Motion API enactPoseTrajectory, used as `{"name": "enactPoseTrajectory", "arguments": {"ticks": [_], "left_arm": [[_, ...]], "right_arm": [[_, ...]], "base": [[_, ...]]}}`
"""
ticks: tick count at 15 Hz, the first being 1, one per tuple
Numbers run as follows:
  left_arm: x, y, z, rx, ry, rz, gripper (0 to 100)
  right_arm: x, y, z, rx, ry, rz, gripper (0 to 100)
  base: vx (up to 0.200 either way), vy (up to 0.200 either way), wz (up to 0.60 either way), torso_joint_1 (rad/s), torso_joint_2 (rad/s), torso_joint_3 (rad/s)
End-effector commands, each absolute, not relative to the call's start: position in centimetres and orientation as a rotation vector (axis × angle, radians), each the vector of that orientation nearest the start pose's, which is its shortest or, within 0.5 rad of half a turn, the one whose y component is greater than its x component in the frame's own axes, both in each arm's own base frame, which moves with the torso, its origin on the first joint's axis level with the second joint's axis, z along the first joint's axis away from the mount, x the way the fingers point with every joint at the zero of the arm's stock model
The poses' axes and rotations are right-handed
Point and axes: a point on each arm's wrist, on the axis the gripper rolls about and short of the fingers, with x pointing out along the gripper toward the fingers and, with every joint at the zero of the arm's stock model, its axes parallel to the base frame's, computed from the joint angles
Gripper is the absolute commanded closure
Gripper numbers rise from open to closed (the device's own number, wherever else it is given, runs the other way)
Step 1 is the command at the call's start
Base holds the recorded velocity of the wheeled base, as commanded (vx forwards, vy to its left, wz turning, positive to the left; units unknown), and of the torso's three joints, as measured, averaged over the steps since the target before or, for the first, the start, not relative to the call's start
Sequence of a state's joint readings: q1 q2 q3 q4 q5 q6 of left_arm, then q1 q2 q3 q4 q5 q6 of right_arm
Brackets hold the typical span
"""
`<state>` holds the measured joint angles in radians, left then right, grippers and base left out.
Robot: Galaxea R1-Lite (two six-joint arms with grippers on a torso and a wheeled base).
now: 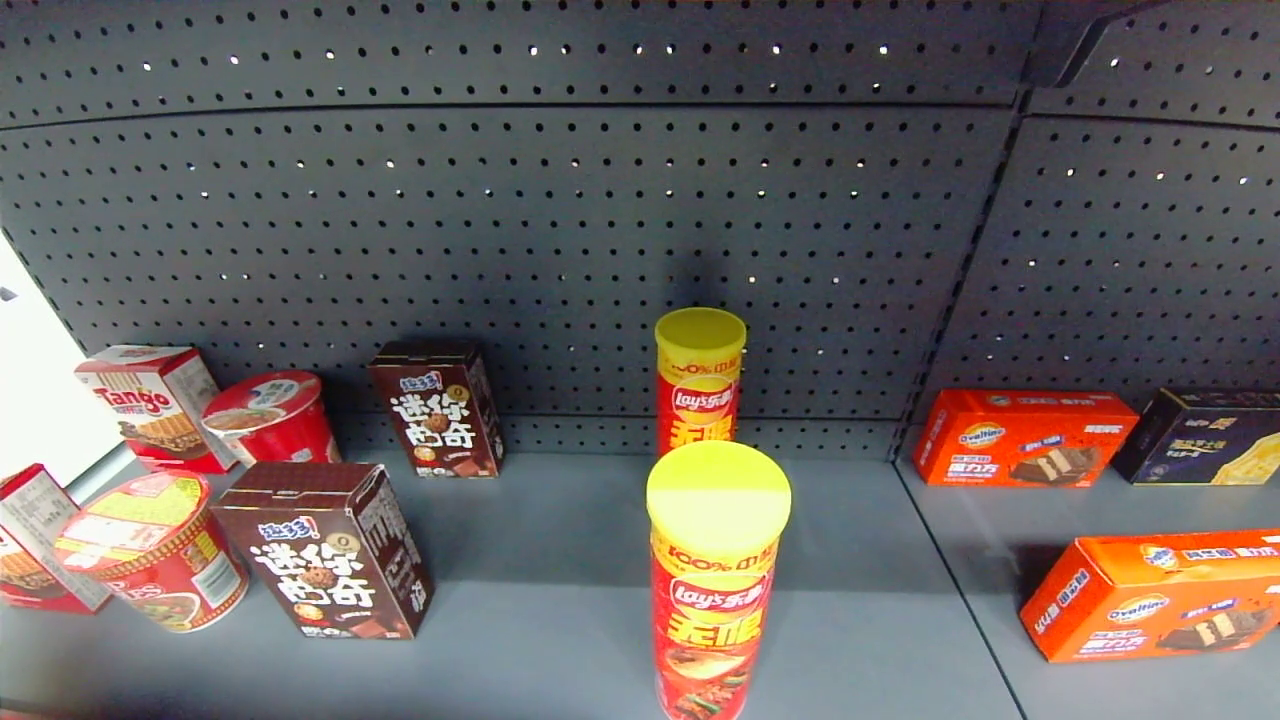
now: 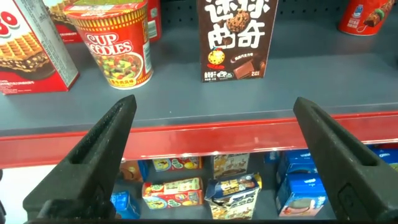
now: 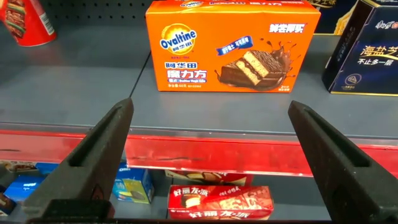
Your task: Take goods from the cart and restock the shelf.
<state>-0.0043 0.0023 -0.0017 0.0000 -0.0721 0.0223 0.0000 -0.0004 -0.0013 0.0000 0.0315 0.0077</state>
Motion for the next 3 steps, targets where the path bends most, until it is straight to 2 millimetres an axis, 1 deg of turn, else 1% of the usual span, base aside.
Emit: {"name": "enactPoseTrajectory", "arguments": {"ticks": [1, 3], "left_arm": [[-2.29, -0.15, 7.59, 0.023, -0.001, -0.077, 0], [-2.29, -0.16, 7.59, 0.025, -0.001, -0.077, 0]], "right_arm": [[-2.29, 0.07, 7.59, 0.008, -0.001, 0.032, 0], [-2.29, 0.07, 7.59, 0.008, -0.001, 0.032, 0]], "base": [[0.0, 0.0, 0.0, 0.0, 0.0, 0.0], [0.0, 0.0, 0.0, 0.0, 0.0, 0.0]]}}
